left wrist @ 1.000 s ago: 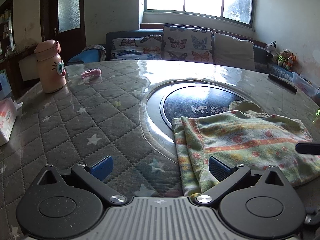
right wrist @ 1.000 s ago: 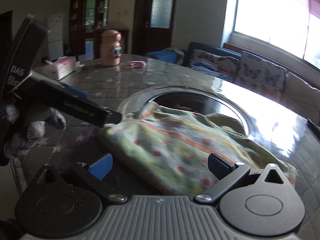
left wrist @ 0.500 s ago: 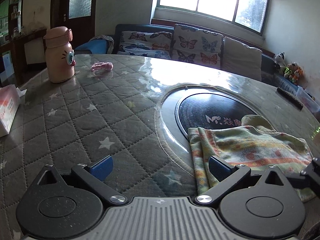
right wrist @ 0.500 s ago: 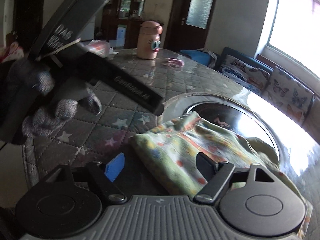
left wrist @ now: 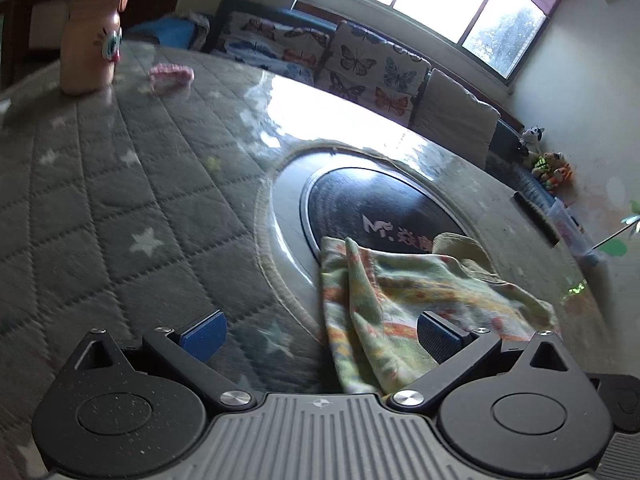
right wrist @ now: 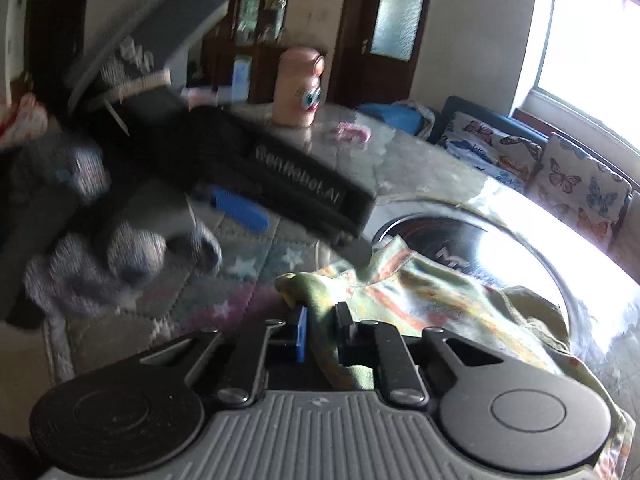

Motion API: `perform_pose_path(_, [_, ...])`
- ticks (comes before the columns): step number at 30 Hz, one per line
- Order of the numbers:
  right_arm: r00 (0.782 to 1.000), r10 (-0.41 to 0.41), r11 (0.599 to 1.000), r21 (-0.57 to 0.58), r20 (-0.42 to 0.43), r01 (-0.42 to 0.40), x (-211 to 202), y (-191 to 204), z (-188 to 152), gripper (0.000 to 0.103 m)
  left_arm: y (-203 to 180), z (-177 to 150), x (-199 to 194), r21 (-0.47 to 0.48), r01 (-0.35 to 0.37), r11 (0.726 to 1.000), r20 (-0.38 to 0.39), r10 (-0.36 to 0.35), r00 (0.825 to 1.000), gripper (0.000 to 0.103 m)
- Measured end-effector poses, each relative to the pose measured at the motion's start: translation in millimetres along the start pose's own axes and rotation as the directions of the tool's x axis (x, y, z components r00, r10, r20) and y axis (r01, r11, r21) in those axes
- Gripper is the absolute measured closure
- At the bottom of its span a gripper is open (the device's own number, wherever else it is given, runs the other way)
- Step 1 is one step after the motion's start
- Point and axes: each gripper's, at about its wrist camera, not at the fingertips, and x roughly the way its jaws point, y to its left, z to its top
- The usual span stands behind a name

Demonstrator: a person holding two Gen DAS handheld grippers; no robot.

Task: Fold clothes
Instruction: 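Close the right gripper on the shirt edge while the left gripper grasps it beside, then lift the shirt edge with both grippers and fold it over the shirt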

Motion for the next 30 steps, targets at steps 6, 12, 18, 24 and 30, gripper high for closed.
perform_pose_path(6, [0.998, 0.019, 0.997, 0.074, 0.053, -0.023, -23, -17, -2, 0.094, -9, 5, 10, -0.083, 0.107, 0.991, -0.051, -0.111, 0.992, 0.008])
perform_pose_path(12, [0.997, 0.043, 0.994, 0.097, 0.066, -0.050, -36, -24, -9, 0.095, -17, 1, 20, -0.114, 0.170, 0.979, -0.077, -0.180, 0.981, 0.039])
perform_pose_path(18, [0.995, 0.068, 0.990, 0.119, 0.076, -0.077, -49, -30, -16, 0.094, -14, -2, 23, -0.122, 0.168, 0.978, -0.079, -0.178, 0.981, 0.079])
perform_pose_path(24, [0.995, 0.055, 0.977, 0.204, 0.080, -0.070, -60, -48, -26, 0.079, -12, -5, 26, -0.131, 0.165, 0.978, -0.080, -0.176, 0.981, 0.086])
perform_pose_path(30, [0.996, -0.089, 0.950, 0.303, 0.030, 0.076, -52, -88, -36, 0.079, -15, -6, 26, -0.116, 0.158, 0.981, -0.073, -0.167, 0.983, 0.086])
